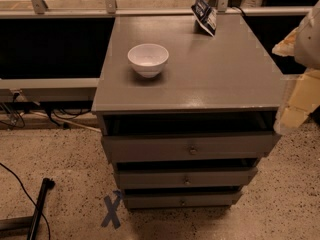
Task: Open top drawer
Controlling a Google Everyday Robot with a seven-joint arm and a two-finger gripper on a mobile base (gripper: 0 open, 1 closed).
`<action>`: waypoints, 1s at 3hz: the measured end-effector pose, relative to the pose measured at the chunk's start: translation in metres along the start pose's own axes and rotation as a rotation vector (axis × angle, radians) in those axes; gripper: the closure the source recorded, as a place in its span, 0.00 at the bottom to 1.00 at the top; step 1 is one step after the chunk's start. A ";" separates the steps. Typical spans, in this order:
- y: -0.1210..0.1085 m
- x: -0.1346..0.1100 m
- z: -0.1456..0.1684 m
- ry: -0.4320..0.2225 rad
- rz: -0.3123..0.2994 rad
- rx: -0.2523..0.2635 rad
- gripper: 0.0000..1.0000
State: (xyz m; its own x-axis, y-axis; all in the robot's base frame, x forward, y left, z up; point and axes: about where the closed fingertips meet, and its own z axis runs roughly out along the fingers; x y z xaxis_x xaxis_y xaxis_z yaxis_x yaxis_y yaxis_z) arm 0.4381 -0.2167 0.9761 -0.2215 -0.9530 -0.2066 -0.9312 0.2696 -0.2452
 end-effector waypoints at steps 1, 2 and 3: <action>0.000 -0.001 0.000 -0.007 -0.002 0.005 0.00; 0.014 0.007 0.042 -0.066 -0.006 -0.039 0.00; 0.046 0.025 0.115 -0.151 0.015 -0.100 0.00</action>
Offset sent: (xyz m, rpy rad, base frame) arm -0.0081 -0.0020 -0.1567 0.1748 0.1022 0.0397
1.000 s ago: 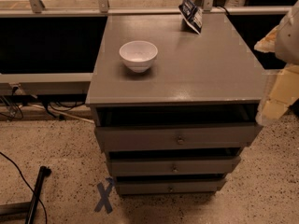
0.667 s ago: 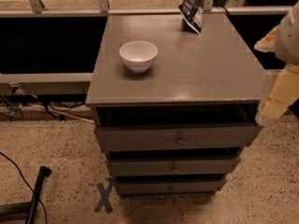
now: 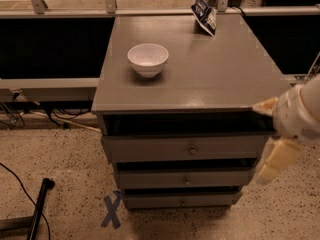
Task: Open top drawer
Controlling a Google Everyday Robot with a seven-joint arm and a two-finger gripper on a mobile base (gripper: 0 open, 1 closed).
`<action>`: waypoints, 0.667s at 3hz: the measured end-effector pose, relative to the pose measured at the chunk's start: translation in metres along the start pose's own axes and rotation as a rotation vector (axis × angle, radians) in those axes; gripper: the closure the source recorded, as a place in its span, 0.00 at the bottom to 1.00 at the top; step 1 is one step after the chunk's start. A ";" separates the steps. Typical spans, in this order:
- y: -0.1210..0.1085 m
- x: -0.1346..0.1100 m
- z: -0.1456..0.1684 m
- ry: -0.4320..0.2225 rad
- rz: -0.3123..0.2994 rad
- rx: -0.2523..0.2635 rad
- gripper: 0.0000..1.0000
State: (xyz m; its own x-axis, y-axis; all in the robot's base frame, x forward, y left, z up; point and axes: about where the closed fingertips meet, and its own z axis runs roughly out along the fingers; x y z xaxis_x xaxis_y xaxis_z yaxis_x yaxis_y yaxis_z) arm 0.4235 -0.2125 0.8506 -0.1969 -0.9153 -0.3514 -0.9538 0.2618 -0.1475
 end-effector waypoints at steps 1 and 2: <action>0.029 0.023 0.051 -0.088 -0.017 -0.002 0.00; 0.030 0.028 0.054 -0.094 -0.060 0.022 0.00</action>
Offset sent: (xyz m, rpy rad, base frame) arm -0.0196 0.0023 -0.0566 0.0772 -0.0241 0.0270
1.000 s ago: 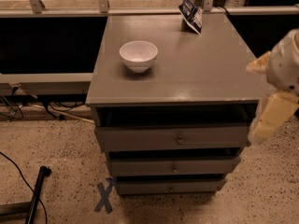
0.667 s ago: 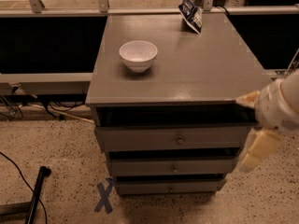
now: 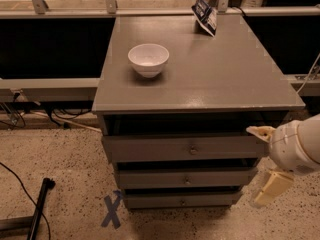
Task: Open top drawer
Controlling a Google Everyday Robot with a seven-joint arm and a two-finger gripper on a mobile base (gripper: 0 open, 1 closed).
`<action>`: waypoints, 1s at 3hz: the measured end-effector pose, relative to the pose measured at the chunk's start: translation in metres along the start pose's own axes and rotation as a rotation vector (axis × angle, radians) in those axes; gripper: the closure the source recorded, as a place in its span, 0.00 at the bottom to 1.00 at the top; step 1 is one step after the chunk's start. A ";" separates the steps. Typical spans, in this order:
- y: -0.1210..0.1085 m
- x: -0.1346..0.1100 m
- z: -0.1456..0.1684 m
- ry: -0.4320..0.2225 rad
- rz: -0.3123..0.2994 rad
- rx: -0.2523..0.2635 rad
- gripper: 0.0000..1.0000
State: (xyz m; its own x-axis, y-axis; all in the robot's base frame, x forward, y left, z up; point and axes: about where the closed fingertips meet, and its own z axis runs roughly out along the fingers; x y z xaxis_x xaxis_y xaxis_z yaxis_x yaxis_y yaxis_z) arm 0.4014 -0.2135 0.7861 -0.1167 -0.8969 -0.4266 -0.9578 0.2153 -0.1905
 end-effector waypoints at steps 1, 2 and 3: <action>0.001 0.005 0.021 0.020 -0.027 -0.016 0.00; 0.009 0.024 0.056 0.068 -0.096 0.017 0.00; 0.006 0.033 0.084 0.078 -0.171 0.105 0.00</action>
Offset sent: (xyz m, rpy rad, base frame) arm 0.0383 -0.0022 -0.1155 -0.1812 -0.2381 0.0491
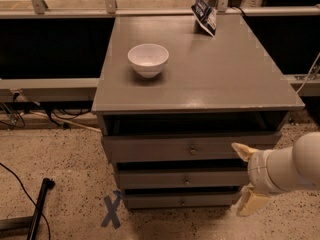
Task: Open top drawer
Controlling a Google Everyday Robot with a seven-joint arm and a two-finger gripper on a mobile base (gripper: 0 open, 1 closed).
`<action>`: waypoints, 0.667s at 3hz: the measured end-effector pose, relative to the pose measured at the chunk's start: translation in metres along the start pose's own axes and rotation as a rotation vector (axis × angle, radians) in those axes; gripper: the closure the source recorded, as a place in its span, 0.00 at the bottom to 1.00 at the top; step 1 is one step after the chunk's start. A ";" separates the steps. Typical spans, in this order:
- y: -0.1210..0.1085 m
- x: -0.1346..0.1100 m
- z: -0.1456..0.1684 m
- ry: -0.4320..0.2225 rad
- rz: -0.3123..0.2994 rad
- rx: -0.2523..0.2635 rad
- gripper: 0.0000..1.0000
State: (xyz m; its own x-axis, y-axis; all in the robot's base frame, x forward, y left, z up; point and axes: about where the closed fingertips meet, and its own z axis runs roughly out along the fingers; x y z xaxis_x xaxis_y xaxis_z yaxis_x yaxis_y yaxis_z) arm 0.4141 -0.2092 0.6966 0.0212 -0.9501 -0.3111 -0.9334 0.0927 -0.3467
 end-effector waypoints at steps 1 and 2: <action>-0.024 0.002 0.019 0.008 -0.057 0.085 0.00; -0.056 0.001 0.038 0.013 -0.096 0.113 0.00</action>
Offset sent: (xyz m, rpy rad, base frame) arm 0.1164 0.0117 -0.0206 -0.0623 -0.1735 0.0816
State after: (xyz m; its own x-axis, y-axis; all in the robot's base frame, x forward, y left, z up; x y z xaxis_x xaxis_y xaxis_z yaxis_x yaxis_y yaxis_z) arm 0.4796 -0.2046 0.6823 0.1035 -0.9599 -0.2606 -0.8809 0.0332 -0.4721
